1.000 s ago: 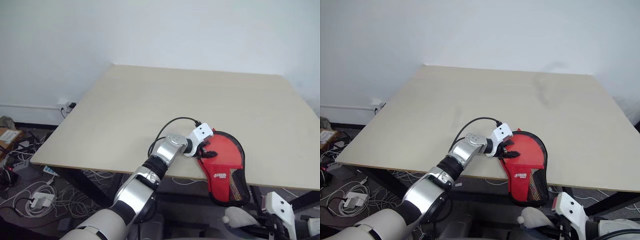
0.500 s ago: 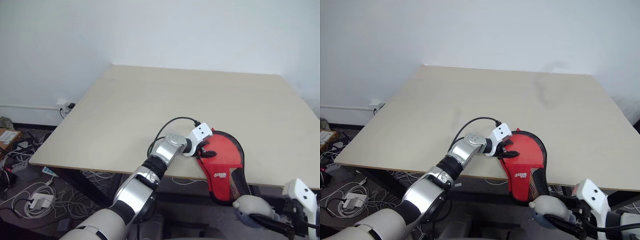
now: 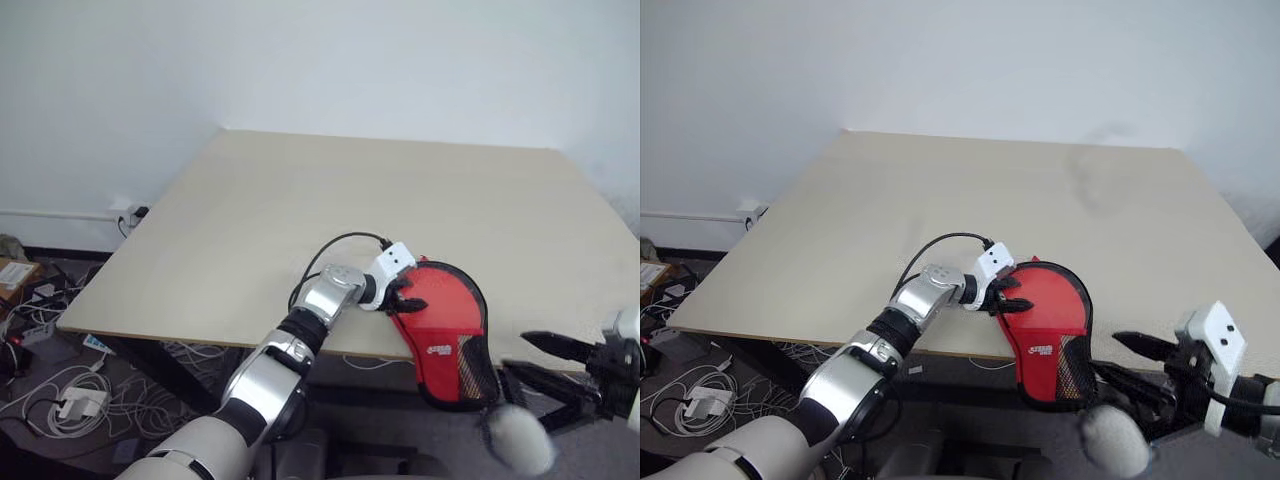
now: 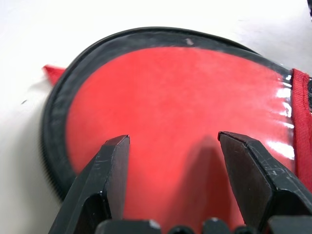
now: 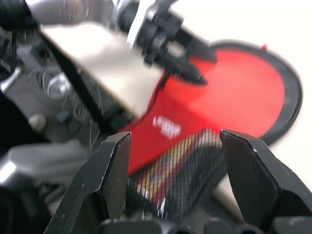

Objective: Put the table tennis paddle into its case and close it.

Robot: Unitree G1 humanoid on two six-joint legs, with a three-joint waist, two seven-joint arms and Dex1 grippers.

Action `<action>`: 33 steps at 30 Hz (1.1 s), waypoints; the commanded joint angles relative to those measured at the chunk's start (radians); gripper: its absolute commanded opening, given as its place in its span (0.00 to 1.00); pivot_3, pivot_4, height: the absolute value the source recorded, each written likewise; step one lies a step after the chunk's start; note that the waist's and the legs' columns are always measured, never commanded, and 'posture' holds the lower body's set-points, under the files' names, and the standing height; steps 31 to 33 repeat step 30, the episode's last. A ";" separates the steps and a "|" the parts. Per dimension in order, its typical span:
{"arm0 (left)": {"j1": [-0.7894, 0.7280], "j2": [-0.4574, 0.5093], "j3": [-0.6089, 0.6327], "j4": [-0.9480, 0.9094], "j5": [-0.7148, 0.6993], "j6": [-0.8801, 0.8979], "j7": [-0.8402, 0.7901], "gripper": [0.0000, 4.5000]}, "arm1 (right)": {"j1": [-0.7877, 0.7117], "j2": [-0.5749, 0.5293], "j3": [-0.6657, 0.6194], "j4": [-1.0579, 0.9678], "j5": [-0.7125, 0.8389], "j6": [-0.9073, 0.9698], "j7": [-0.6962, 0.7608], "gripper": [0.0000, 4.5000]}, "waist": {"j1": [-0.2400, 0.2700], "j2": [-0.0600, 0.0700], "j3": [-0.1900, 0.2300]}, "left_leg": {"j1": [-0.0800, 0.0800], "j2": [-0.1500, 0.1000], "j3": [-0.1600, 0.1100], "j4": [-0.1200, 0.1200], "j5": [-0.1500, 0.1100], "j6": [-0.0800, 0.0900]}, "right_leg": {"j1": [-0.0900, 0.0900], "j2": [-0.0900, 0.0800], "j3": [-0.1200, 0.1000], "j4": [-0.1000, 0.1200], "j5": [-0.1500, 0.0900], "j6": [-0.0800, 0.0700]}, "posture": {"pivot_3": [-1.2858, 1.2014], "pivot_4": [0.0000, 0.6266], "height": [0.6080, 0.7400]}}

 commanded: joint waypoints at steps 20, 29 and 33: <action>0.209 0.518 0.152 -0.679 -0.251 0.318 -0.307 0.68 | -0.583 0.413 0.630 0.295 -0.354 -0.115 -0.599 0.69 | -0.048 0.004 0.000 | 0.000 -0.003 0.001 -0.003 0.006 -0.004 | -0.002 0.001 0.001 0.003 0.000 0.000 | 0.52 0.00 0.81; 0.531 0.645 0.190 -0.998 -0.289 0.438 -0.187 0.68 | -0.738 0.434 0.614 0.404 -0.361 -0.118 -0.573 0.69 | -0.048 0.010 0.004 | 0.001 -0.001 0.002 -0.005 0.006 -0.011 | -0.003 0.002 0.001 0.003 0.000 0.000 | 0.52 0.00 0.81; 0.551 0.640 0.190 -1.011 -0.291 0.443 -0.165 0.68 | -0.747 0.430 0.616 0.414 -0.367 -0.120 -0.566 0.69 | -0.048 0.010 0.004 | 0.001 -0.001 0.001 -0.006 0.006 -0.011 | -0.003 0.002 0.001 0.003 0.000 0.000 | 0.52 0.00 0.81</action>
